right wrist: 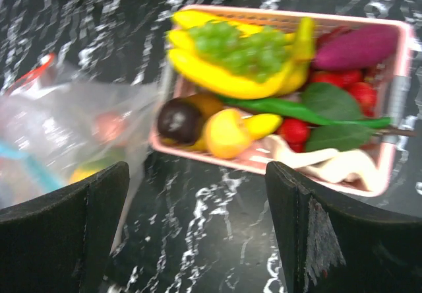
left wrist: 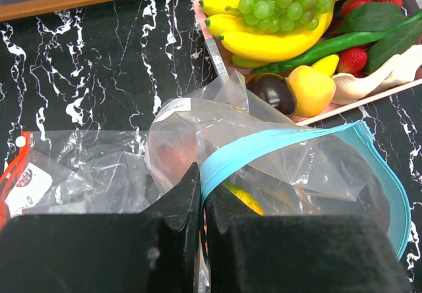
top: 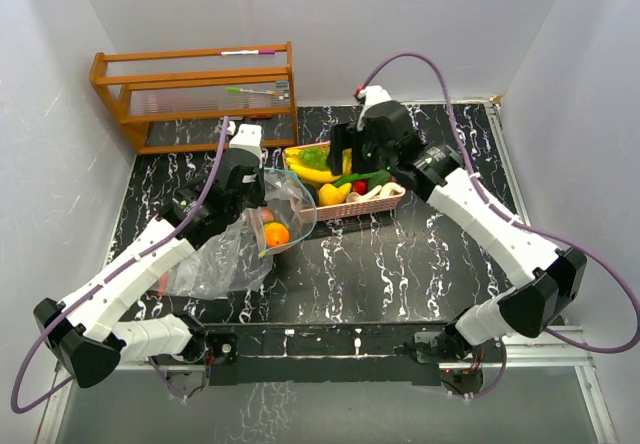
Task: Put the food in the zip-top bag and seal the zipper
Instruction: Place the fake fruit in the zipper food storage bag.
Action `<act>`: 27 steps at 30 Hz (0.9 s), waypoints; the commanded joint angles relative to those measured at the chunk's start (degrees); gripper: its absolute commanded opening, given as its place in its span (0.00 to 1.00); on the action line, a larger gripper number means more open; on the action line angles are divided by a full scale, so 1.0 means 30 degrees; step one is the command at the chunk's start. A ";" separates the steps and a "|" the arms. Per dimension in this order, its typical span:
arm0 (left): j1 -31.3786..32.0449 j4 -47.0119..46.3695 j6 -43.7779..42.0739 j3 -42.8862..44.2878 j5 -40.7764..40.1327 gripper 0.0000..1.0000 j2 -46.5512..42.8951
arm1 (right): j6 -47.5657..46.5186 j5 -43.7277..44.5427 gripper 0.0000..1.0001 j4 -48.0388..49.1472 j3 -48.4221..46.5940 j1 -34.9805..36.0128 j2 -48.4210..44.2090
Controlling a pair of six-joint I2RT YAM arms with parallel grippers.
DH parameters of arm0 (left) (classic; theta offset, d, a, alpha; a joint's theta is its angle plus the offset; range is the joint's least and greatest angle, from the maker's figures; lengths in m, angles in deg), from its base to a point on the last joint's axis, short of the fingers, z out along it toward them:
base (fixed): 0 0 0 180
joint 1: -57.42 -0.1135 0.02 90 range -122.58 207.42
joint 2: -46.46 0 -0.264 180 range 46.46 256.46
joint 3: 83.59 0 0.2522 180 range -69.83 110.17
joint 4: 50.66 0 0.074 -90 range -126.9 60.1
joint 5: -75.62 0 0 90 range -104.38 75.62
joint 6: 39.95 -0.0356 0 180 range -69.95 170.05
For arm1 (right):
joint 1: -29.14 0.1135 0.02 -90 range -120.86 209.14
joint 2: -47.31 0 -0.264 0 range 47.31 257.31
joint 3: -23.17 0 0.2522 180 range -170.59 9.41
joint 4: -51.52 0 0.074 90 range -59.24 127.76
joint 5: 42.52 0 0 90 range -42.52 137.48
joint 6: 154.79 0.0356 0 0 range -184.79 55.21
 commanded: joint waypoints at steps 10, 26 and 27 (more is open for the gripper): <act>-0.0102 0.0588 0.0094 0.0426 -0.0153 0.00 -0.1293 | -0.2634 0.3264 0.77 0.3887 -0.1863 -0.4727 0.6202; -0.0086 0.1378 -0.0198 0.1441 -0.1547 0.00 -0.1650 | -1.0679 0.0112 0.62 0.8330 -0.1210 -0.6421 0.8767; -0.0092 0.1365 -0.0198 0.1477 -0.1581 0.00 -0.1607 | -1.1171 -0.0230 0.63 0.8143 -0.1352 -0.6490 0.8970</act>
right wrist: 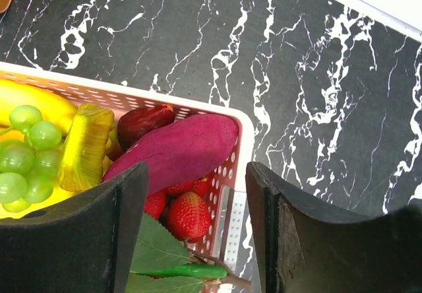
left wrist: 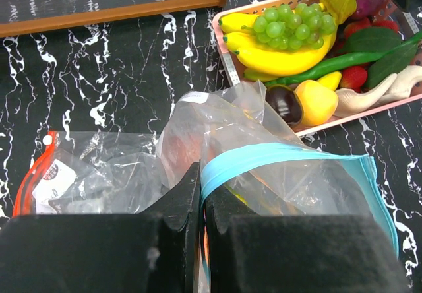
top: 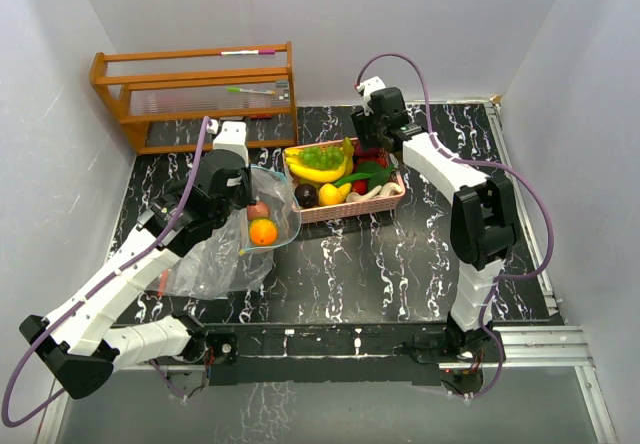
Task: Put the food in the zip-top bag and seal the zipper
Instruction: Place the fake fruit in the zipper food storage bag, then adjust the bin at the center of the board.
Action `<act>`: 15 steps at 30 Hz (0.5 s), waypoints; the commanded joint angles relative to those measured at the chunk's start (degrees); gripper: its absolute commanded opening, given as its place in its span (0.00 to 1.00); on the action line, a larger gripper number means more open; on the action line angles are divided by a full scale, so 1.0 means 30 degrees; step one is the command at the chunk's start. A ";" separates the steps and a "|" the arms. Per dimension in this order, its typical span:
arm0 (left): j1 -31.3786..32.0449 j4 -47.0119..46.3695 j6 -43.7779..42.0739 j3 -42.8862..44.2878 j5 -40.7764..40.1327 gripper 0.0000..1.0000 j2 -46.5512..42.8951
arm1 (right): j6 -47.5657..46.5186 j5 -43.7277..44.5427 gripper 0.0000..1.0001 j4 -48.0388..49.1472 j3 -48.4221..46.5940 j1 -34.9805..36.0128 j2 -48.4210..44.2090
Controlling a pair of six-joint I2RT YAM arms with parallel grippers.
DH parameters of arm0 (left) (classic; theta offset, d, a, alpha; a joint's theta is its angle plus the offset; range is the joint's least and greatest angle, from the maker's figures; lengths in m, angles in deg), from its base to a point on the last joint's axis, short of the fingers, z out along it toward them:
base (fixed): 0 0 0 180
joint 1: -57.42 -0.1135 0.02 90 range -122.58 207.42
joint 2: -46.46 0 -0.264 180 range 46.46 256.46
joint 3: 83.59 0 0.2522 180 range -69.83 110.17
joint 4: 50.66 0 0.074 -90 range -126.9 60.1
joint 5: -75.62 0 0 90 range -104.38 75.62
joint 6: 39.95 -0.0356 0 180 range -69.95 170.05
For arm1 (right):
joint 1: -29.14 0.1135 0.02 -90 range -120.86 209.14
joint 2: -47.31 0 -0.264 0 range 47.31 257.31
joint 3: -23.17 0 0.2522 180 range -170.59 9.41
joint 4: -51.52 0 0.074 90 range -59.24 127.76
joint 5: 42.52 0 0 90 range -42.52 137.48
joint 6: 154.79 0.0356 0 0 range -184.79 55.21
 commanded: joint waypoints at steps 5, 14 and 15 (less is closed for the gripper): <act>-0.0085 0.0328 -0.0125 0.0880 -0.0939 0.00 -0.0122 | -0.4540 -0.4919 0.64 0.1991 0.0519 -0.1103 -0.0294; -0.0093 0.0346 -0.0192 0.1071 -0.1260 0.00 0.0141 | -0.6272 -0.8772 0.64 0.2671 0.1784 -0.1668 -0.0471; -0.0093 0.0334 -0.0192 0.1087 -0.1261 0.00 0.0164 | -0.6289 -0.8777 0.64 0.2604 0.1664 -0.1679 -0.0251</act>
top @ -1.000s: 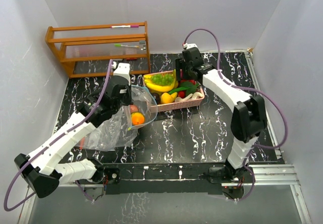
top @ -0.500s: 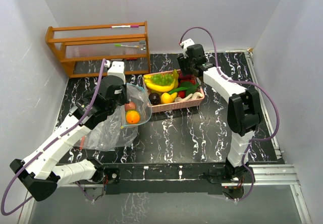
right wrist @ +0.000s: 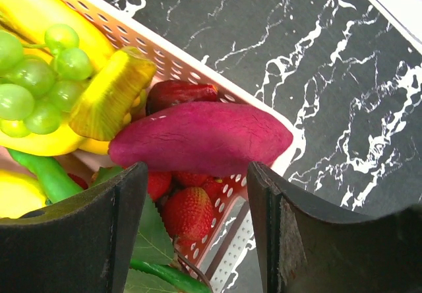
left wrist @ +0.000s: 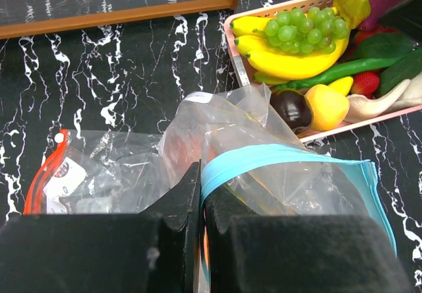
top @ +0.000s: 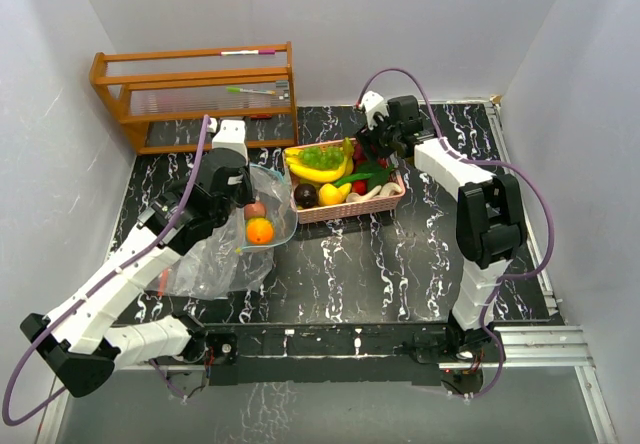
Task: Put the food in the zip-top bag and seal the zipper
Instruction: Adjust the bin at the center of the board.
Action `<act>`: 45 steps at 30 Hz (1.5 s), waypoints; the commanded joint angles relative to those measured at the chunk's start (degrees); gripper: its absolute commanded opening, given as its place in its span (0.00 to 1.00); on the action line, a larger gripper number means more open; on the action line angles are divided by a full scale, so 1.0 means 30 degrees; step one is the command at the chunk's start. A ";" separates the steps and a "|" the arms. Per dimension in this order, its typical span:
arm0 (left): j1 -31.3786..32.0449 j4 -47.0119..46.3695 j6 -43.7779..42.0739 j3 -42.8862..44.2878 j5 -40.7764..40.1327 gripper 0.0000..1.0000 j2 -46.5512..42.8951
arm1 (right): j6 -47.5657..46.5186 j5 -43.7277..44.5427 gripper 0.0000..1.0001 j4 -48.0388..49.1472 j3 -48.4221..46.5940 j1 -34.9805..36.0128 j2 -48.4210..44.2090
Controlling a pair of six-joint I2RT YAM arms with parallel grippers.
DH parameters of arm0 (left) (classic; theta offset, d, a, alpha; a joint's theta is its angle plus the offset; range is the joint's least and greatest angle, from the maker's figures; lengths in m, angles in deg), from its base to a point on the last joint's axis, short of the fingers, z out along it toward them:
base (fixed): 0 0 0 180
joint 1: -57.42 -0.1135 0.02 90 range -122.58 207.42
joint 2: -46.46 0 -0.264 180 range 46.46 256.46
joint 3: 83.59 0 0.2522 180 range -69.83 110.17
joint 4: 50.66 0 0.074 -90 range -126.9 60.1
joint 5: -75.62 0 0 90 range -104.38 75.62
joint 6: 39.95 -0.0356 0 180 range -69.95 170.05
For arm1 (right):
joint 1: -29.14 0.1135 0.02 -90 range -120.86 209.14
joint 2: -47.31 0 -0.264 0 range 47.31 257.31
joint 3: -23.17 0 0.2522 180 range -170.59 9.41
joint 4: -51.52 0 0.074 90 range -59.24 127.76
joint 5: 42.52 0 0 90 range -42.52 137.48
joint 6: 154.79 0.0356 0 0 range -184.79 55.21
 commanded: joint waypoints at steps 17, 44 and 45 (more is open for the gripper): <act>-0.0087 0.0224 -0.0078 0.1009 -0.0782 0.00 0.0065 | -0.2598 -0.0465 0.95 0.0618 -0.1095 0.0033 0.0480; -0.0088 0.0207 -0.0104 0.1047 -0.0961 0.00 0.0040 | -0.2273 -0.2050 0.65 0.0831 0.0390 0.0148 0.0462; -0.0086 0.0194 -0.0104 0.1032 -0.0976 0.00 0.0059 | -0.2050 -0.2244 0.58 0.0867 0.0769 0.0193 0.0194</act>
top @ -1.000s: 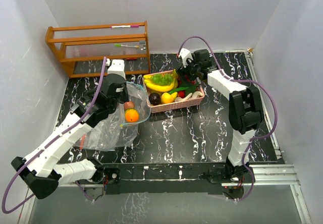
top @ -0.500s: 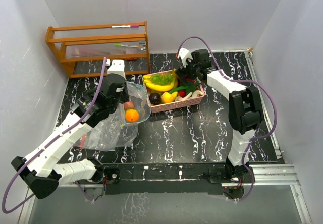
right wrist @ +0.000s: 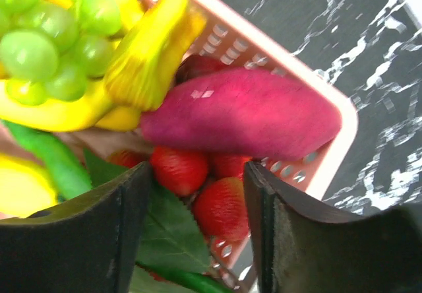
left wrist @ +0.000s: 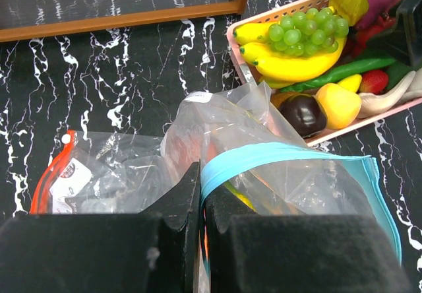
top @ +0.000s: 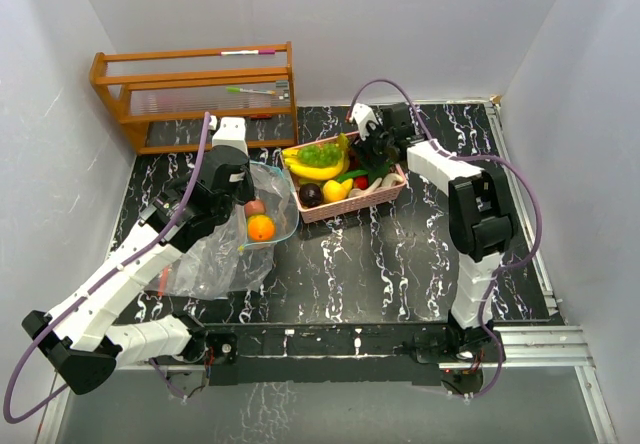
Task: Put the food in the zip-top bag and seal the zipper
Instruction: Adjust the bin at the center of the board.
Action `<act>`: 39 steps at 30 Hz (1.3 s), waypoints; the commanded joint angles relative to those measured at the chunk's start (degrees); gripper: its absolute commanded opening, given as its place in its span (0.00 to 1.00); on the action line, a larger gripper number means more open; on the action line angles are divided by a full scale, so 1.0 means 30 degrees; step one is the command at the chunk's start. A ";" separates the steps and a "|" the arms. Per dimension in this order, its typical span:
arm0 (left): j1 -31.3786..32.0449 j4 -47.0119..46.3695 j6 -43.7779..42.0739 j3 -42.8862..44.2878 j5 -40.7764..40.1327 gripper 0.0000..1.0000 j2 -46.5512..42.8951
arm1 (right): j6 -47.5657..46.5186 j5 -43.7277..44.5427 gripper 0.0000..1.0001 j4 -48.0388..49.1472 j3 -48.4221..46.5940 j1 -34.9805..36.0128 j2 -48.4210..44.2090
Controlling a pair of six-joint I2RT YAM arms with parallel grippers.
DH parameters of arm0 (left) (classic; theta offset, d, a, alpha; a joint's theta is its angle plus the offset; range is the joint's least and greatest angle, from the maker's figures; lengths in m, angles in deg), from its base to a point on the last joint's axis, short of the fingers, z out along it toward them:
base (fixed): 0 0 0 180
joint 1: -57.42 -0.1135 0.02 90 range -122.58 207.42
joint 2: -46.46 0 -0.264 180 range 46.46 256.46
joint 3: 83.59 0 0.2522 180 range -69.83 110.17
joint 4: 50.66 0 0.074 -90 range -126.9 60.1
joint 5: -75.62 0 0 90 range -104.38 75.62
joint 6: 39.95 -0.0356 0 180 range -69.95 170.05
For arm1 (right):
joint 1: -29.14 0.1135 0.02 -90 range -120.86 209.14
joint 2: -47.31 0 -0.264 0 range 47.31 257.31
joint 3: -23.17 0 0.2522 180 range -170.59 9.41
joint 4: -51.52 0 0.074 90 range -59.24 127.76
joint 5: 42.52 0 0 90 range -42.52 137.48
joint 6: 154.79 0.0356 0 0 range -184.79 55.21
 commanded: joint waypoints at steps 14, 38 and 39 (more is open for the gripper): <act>-0.0093 -0.0218 -0.0023 0.0428 0.0111 0.00 -0.0245 | 0.6919 0.2013 0.08 -0.1502 0.5332 0.2643 -0.6442; -0.0086 -0.1306 -0.0659 0.0117 0.0510 0.00 0.0081 | 1.7419 0.5128 0.09 -0.5796 1.0449 0.6284 -1.1015; -0.0082 -0.1329 -0.0667 0.0142 0.0533 0.00 0.0120 | 1.7830 0.5331 0.09 -0.6091 1.0698 0.6490 -1.1549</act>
